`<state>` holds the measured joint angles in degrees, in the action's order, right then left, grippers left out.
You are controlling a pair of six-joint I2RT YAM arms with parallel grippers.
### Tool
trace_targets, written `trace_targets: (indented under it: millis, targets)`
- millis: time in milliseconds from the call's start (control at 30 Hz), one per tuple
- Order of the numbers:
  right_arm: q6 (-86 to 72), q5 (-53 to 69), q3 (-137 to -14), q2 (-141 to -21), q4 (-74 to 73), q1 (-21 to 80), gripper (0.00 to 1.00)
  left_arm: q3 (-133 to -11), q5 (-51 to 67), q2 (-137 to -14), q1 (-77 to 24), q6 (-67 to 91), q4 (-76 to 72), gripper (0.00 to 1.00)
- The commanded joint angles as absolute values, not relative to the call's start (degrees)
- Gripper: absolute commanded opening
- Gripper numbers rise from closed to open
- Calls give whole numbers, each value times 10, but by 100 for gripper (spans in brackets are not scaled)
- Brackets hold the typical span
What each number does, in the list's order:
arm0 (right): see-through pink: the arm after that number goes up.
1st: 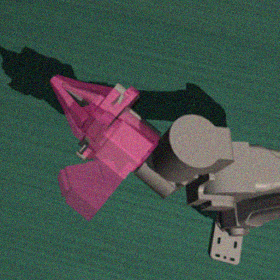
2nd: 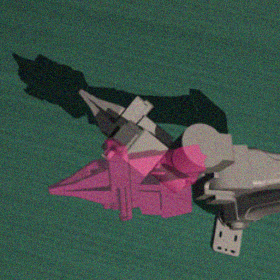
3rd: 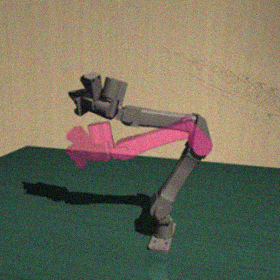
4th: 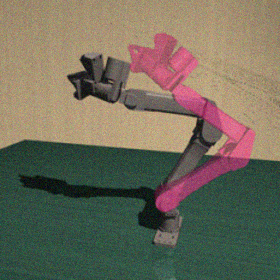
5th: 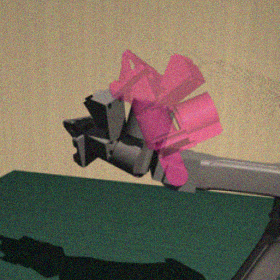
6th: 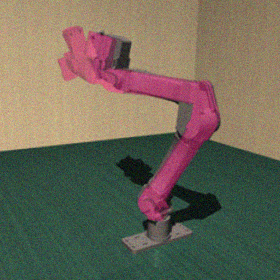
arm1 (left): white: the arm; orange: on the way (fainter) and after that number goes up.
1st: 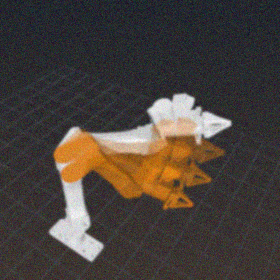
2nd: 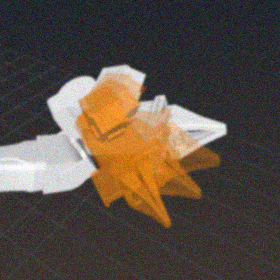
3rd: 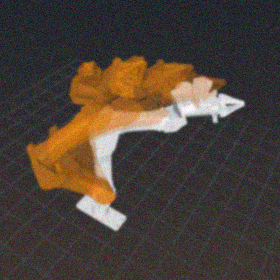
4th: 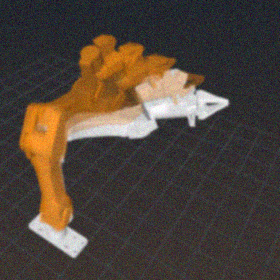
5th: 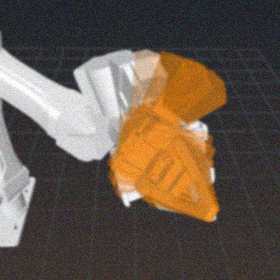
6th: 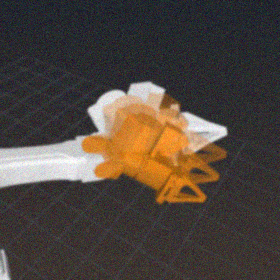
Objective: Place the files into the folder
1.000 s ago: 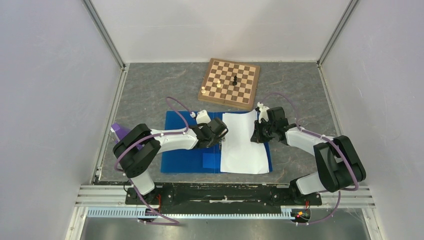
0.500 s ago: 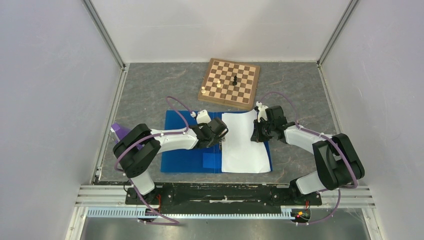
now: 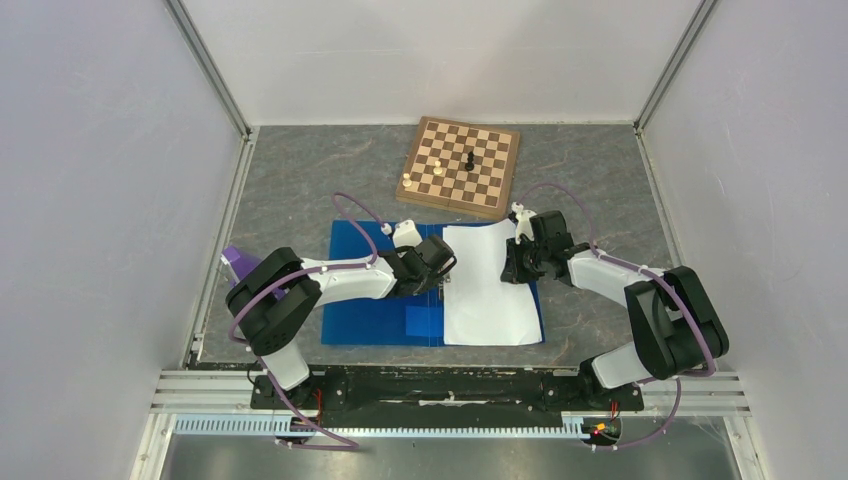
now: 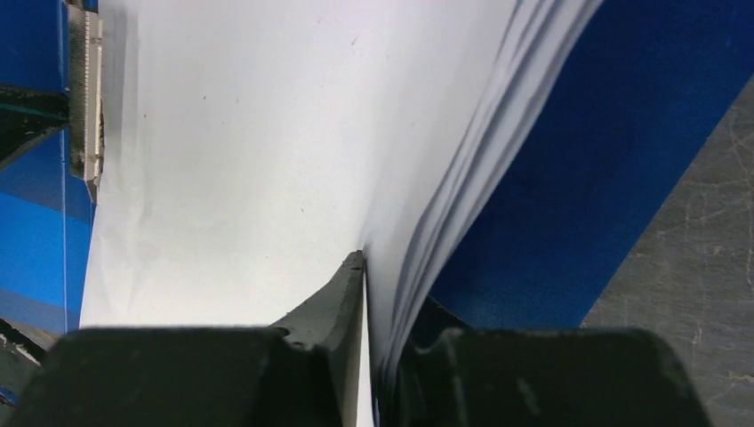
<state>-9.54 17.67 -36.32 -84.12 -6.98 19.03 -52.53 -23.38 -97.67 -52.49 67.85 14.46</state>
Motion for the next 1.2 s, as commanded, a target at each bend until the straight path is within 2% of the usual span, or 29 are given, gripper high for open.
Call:
trace_targets:
  millis: [0, 100, 267, 1167]
  targets:
    - [-92, 148, -390, -836, -74, 194, 21, -537, -242, -977, -524, 662, 147, 2]
    - [-95, 139, -393, -829, -79, 194, 32, -537, -243, -976, -525, 662, 148, 2]
    - [-101, 131, -396, -819, -90, 194, 42, -537, -243, -976, -525, 664, 148, 2]
    - [-157, 53, -355, -755, -129, 198, 63, -537, -239, -970, -525, 668, 148, 2]
